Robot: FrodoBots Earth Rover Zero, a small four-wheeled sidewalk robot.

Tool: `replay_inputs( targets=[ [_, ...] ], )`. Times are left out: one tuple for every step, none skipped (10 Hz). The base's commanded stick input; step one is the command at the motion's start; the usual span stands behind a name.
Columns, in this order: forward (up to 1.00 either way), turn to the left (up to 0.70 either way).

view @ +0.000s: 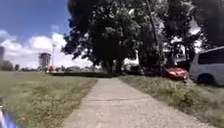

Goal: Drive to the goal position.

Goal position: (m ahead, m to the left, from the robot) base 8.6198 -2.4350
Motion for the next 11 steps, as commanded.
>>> replay_inputs(
  targets=[
    [0.70,0.00],
    [0.70,0.00],
    [0.70,0.00],
    [0.70,0.00],
    [0.70,0.00],
    [0.70,0.00],
    [0.70,0.00],
    [0.70,0.00],
    [0.70,0.00],
    [0.70,0.00],
    [0.70,0.00]
  ],
)
